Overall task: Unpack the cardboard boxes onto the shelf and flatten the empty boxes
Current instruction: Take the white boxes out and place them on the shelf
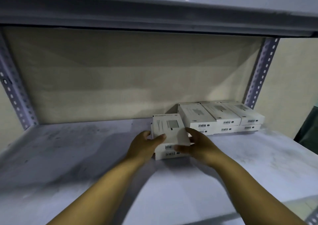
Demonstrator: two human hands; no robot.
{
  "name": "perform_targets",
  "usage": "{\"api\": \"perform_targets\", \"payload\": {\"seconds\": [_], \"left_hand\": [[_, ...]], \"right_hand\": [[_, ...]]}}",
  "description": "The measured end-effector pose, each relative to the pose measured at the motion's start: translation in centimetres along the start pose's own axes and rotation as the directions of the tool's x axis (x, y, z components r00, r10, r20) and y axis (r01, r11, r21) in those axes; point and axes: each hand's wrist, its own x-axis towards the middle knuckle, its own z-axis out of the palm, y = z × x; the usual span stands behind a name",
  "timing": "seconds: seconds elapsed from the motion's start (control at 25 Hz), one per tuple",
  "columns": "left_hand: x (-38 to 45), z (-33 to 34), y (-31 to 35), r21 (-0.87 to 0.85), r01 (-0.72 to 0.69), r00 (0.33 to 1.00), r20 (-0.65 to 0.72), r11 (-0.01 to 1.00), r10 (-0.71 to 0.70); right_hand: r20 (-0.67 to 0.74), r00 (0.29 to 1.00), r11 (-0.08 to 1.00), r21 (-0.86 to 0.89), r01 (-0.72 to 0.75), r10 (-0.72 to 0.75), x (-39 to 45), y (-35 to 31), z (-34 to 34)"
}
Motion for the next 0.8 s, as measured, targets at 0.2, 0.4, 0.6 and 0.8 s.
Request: {"api": "perform_targets", "payload": {"seconds": [0.2, 0.4, 0.6, 0.8], "left_hand": [[0.8, 0.7, -0.5, -0.013, -0.131, 0.987, 0.088, 0.991, 0.131], [2.0, 1.7, -0.9, 0.121, -0.234, 0.972, 0.030, 0.965, 0.232], [3.7, 3.2, -0.6, 0.138, -0.249, 0.967, -0.016, 0.959, 0.253], [5.2, 4.1, -0.8, 0.182, -0.242, 0.964, -0.067, 0.953, 0.257]], "right_hand": [[-0.027, 0.998, 0.942, -0.333, 0.036, -0.048, 1.6, 0.8, -1.2], [-0.092, 0.980, 0.813, -0.576, 0.092, -0.176, 3.3, 1.2, -2.0], [-0.117, 0.908, 0.473, -0.876, 0.097, -0.403, 4.9, 2.4, -2.5], [-0.075, 0.849, 0.321, -0.940, 0.114, -0.523, 6.5, 2.9, -3.0]]}}
